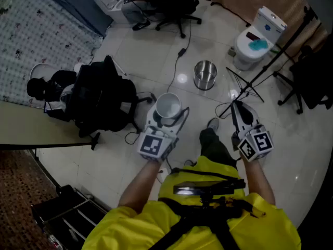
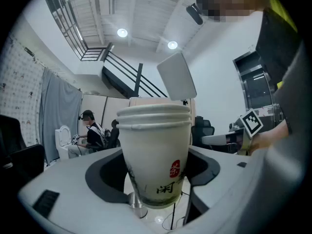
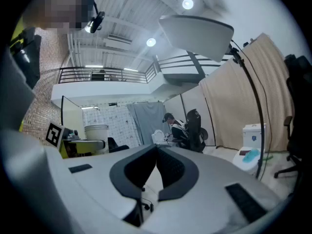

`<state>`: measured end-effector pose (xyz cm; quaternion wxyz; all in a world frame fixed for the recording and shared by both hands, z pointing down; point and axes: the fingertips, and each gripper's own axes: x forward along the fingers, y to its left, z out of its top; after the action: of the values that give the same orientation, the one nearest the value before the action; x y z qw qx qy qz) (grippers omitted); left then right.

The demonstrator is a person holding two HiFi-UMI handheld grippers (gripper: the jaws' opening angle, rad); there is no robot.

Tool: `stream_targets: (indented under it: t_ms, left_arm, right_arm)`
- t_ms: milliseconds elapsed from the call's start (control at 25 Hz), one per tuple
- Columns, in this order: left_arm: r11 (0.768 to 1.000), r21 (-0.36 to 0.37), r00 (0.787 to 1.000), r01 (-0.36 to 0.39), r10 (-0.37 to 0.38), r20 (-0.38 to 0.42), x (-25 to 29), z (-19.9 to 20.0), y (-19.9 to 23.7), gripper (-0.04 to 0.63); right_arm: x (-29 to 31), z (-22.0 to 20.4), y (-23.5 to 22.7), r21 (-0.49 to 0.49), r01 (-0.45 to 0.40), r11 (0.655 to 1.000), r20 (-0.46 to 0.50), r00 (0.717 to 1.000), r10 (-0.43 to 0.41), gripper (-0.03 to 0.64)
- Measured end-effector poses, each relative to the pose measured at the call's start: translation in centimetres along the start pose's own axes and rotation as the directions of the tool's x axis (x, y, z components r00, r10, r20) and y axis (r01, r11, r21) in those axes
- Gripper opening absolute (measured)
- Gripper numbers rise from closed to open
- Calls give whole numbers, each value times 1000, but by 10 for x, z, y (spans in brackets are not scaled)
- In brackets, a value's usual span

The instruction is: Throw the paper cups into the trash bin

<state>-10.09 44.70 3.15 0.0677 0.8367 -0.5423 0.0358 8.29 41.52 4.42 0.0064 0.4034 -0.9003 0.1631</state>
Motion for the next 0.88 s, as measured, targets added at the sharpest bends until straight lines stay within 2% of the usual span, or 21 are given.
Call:
stream_targets:
  t_ms: [200, 360, 520, 720, 800, 880]
  left_arm:
    - [1000, 21, 1000, 6, -7, 16, 118, 14, 35, 325]
    - [998, 56, 999, 18, -15, -46, 202, 14, 58, 327]
    - [999, 12, 997, 40, -39, -66, 278, -2, 95, 327]
    - [992, -65, 982, 107, -116, -147, 374, -81, 141, 327]
    - [983, -91, 963, 157, -173, -208, 409, -129, 149, 325]
    - [973, -126, 933, 194, -223, -282, 445, -187, 157, 325]
  right_arm:
    - [95, 32, -92, 13, -34, 999, 57, 998, 33, 8]
    - [161, 36, -153, 39, -43, 998, 3, 999, 43, 8]
    - [215, 33, -205, 57, -3, 998, -30, 1000, 5, 8]
    - [282, -1, -274, 32, 73, 997, -63, 995, -71, 8]
    - [302, -27, -299, 8, 124, 992, -90, 988, -123, 8]
    - [322, -62, -327, -1, 155, 988, -127, 980, -154, 8]
